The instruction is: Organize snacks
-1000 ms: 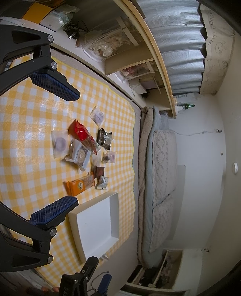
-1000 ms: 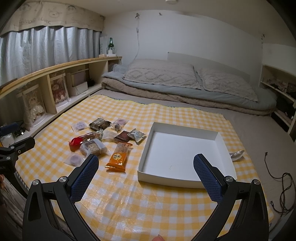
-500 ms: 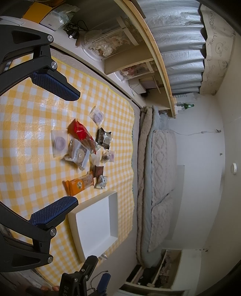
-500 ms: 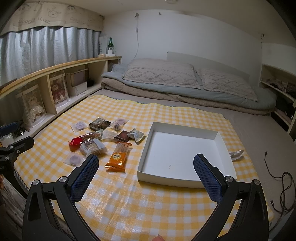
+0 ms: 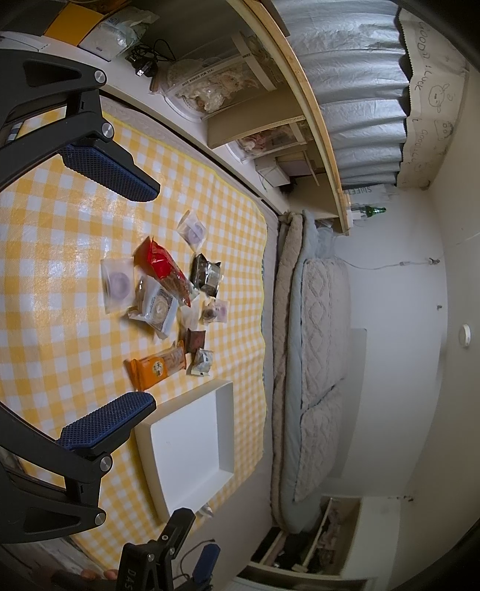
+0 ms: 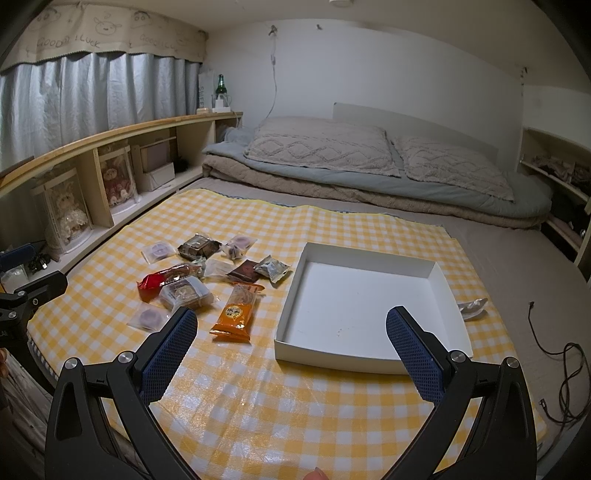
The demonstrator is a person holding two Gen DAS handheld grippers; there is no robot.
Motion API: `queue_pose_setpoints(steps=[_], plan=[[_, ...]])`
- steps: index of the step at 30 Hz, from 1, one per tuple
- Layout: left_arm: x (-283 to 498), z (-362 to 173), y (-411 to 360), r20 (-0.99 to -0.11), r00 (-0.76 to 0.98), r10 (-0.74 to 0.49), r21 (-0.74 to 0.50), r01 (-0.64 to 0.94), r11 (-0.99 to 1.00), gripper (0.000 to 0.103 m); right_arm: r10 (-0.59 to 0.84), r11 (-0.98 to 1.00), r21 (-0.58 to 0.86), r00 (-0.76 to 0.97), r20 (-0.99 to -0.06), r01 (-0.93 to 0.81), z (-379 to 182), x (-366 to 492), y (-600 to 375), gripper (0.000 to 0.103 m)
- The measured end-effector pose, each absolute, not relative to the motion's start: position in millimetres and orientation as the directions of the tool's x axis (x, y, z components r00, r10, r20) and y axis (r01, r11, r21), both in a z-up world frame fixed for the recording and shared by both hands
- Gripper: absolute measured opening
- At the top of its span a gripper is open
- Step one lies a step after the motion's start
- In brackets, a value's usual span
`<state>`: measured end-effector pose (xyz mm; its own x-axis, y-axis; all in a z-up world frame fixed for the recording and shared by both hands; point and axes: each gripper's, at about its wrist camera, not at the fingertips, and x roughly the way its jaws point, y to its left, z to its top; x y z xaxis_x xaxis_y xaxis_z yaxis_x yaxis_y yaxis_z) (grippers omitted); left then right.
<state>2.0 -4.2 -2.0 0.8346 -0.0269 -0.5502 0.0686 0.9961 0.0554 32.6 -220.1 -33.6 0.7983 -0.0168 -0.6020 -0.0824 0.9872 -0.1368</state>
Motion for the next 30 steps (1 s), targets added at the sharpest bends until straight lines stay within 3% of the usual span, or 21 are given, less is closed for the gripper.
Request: queue_pose_setpoints(steps=[18,26,30], plan=[[4.8,7.3,-8.4,-0.541,0.840,-0.040,0.045,0.076,0.996,0.103,-0.010,0.990,-0.122,0.810,-0.587,-0.077,-29.7,31.2,-223.1,0.103],[3.3,52.7,-4.2,-0.435,0.896,-0.088,0.014,0.105,0.994,0.103,0.040,0.992,-0.081,0.837,-0.546,-0.101,-1.8,38.5,-221.8,0.103],[9.1,76.6,-6.2,-0.353,0.934,-0.056,0.064,0.084,0.994,0.103,0.076,0.985,-0.092,0.844,-0.530,-0.147,17.9,52.2,-214.4,0.103]])
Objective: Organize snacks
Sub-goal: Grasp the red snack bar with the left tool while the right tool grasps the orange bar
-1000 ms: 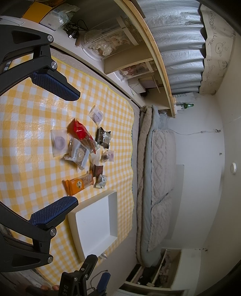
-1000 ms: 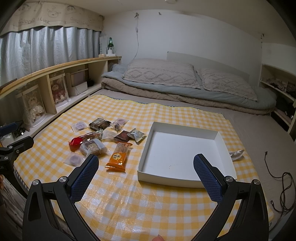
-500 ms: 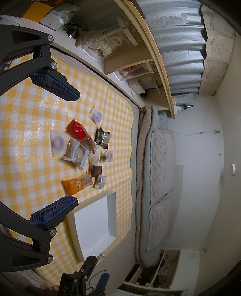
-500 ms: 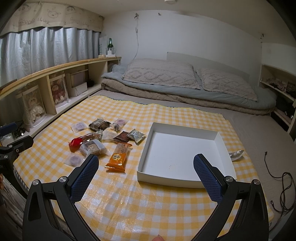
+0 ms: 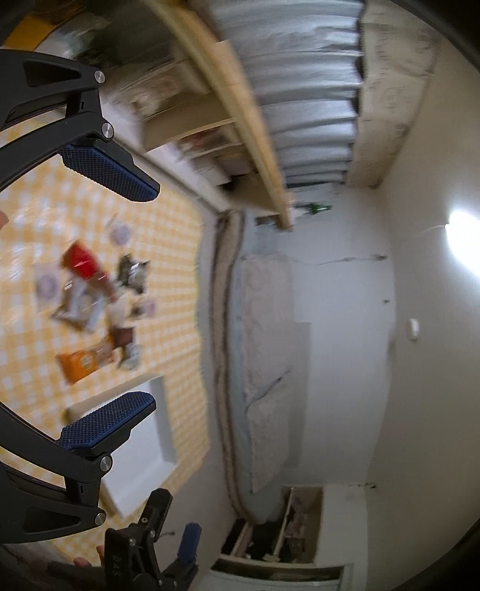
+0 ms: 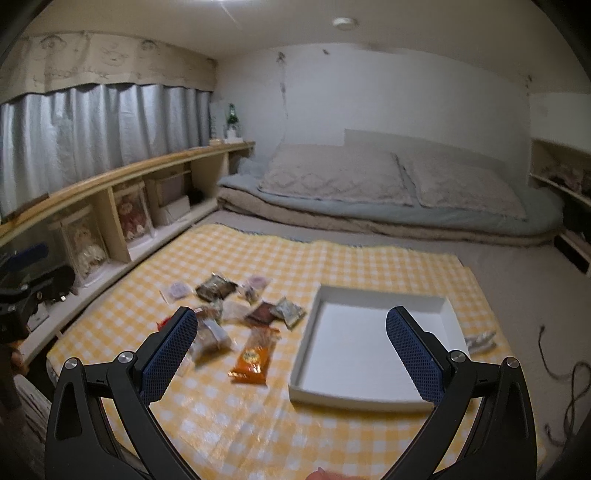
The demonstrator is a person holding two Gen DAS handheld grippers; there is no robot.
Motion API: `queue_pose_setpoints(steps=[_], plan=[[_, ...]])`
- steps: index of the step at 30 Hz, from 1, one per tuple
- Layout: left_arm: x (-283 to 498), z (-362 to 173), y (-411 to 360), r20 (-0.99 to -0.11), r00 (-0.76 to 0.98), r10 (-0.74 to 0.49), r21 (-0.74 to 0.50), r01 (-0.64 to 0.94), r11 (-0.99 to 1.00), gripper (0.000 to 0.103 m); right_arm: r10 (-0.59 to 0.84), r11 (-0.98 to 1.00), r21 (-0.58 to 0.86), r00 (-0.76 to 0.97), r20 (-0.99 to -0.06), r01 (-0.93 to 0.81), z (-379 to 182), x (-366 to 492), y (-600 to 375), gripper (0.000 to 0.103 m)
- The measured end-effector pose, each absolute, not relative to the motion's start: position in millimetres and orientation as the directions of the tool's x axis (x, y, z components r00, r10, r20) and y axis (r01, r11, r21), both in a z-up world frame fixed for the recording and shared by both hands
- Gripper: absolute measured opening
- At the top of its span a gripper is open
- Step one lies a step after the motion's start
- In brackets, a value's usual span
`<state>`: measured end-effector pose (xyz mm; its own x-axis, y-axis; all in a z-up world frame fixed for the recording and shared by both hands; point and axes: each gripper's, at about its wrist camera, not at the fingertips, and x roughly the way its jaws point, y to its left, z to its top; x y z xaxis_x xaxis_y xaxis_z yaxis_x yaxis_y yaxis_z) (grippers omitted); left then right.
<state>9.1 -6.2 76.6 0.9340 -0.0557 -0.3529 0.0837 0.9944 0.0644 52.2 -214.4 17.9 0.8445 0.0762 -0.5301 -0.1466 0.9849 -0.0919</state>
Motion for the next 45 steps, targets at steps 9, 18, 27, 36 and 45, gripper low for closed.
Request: queue_pose_setpoints(steps=[9,18,27,36,45], plan=[[83.0,74.7,-12.1,-0.375,0.922,-0.097,0.059,0.128,0.990,0.103,0.104,0.983,-0.067,0.814,-0.571,-0.173,34.3,124.6,-200.9,0.103],[209.9,8.4,-11.7,-0.655,0.752,-0.079,0.130,0.215,0.968,0.101,0.189,0.982,0.160,0.598,-0.779,-0.101,-35.3,209.1,-207.7,0.103],[360.9,-61.4,24.5,-0.879,0.453,-0.151,-0.006,0.307,0.952,0.084,0.283,0.954,0.299,0.305,-0.909,0.005,-117.8,251.7,-204.1,0.102],[435.3,-126.8,41.6,-0.954,0.245,-0.175,-0.092,0.314,0.945,0.072,0.253,0.960,0.258,0.059,-0.966,0.107,-198.1,271.3,-187.4,0.078],[462.8,-168.3,49.4,-0.968,0.109,-0.225,-0.178,0.333,0.926,0.044,0.190,0.977,0.188,-0.012,-0.982,0.096,-224.8,276.9,-178.5,0.074]])
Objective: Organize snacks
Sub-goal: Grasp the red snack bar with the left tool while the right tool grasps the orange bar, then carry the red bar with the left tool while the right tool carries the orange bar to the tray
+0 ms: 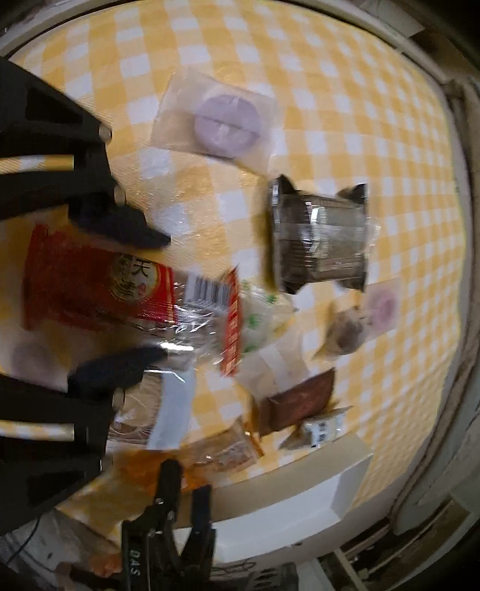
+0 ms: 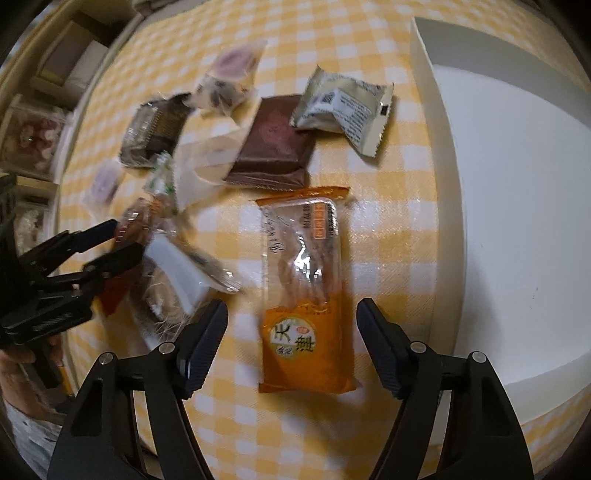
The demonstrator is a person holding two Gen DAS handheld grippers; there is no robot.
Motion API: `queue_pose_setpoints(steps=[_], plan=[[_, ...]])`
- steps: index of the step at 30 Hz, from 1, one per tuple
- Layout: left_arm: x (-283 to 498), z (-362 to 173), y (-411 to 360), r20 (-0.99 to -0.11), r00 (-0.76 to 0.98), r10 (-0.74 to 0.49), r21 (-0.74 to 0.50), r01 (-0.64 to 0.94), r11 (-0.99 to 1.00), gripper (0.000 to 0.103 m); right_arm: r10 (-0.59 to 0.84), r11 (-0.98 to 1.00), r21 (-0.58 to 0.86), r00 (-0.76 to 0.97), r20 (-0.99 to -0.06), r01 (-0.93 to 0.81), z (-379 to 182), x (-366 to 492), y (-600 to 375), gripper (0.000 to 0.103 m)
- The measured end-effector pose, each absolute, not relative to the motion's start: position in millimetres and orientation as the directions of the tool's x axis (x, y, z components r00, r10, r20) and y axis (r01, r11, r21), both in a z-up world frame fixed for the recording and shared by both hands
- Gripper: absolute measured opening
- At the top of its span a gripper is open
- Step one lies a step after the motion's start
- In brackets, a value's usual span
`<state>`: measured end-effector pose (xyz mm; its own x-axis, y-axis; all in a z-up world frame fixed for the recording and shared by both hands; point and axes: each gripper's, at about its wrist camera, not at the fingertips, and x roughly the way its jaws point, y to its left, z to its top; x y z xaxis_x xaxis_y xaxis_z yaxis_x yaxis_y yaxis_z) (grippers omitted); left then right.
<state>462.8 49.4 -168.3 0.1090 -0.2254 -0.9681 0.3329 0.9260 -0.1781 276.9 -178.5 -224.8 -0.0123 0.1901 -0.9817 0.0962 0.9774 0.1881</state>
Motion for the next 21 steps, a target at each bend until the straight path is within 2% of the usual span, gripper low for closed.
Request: queue_pose_setpoints(steps=[6,7,10,11,14,21], plan=[[461.4,-176.0,44.1,-0.980,0.092,-0.178,-0.137,0.341,0.930,0.042,0.117,0.993,0.117,-0.004,-0.993,0.023,-228.9,276.9,-164.8,0.074],[463.0,-176.8,44.2,-0.981,0.095,-0.167,-0.127,0.328,0.936,0.041,0.092,0.996,0.092,-0.005,-0.996,0.007,-229.6,275.5,-162.9,0.071],[459.4,-175.2,40.2,-0.984,0.114,-0.139,-0.099,0.306,0.947,0.037,0.052,0.998,0.052,-0.004,-0.999,-0.032,-230.7,272.6,-158.4,0.043],[459.9,-175.0,39.6,-0.983,0.120,-0.136,-0.095,0.294,0.951,0.034,0.051,0.998,0.051,-0.012,-0.999,-0.030,-231.3,271.6,-159.2,0.041],[457.2,-166.9,35.8,-0.981,0.156,-0.115,-0.071,0.263,0.962,0.033,0.060,0.998,0.060,0.012,-0.998,-0.034,-224.0,270.3,-162.2,0.036],[442.3,-135.1,26.1,-0.958,0.267,-0.107,-0.063,0.167,0.984,0.033,0.111,0.992,0.102,0.130,-0.985,-0.072,-178.9,267.3,-176.2,0.035]])
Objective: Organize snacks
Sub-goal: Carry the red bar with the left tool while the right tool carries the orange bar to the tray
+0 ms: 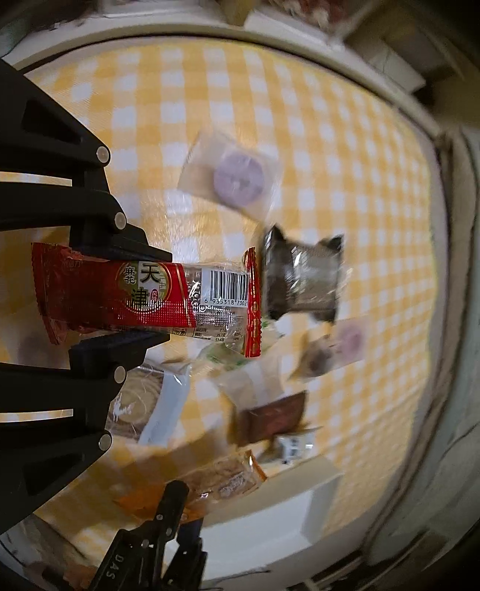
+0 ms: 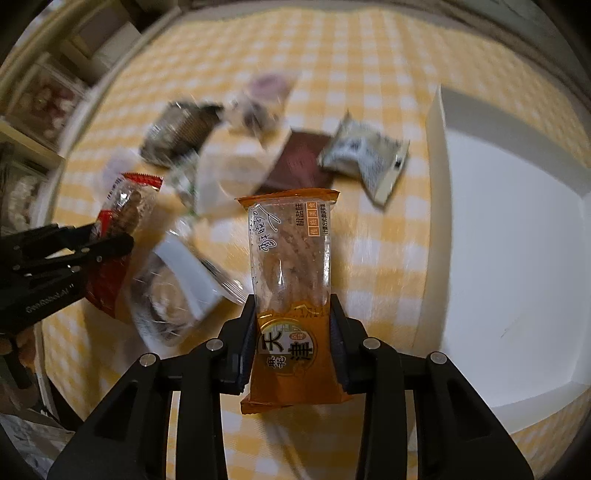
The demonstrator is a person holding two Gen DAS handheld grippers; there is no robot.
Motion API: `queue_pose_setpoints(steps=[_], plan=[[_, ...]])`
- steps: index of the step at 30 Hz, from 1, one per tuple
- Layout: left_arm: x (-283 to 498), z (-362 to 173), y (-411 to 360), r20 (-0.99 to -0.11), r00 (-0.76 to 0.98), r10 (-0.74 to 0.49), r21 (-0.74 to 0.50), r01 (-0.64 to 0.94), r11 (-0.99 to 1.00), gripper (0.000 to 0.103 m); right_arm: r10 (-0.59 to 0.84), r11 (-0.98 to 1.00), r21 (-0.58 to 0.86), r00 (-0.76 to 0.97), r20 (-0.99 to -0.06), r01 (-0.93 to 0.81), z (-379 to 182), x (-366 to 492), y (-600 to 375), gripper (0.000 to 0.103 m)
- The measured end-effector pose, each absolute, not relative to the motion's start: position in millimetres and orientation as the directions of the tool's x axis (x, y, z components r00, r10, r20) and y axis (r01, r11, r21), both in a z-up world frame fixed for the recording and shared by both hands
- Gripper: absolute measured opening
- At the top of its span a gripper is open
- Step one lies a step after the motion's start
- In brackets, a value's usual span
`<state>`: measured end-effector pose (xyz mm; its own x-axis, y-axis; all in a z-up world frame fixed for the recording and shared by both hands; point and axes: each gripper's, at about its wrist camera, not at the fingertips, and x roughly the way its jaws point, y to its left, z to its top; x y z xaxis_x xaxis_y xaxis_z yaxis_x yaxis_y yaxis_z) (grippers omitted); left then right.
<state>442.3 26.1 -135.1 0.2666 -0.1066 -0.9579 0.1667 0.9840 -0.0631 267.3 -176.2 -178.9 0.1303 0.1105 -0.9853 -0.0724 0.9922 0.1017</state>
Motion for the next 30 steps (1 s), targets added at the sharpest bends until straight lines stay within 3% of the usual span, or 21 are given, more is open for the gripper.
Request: queue_pose_setpoints(steps=[16,30], plan=[[340.3,-3.8,22.6,-0.840,0.499,-0.214,-0.221,0.045,0.974,0.033,0.154,0.986,0.112,0.436,-0.887,-0.120,-84.3,234.2,-189.5,0.035],[348.7,-1.3,-100.8,-0.834,0.460,-0.307,-0.257,0.168,0.952,0.033,0.042,0.997,0.066,0.484,-0.874,0.034,-70.1,213.4,-287.9,0.035]])
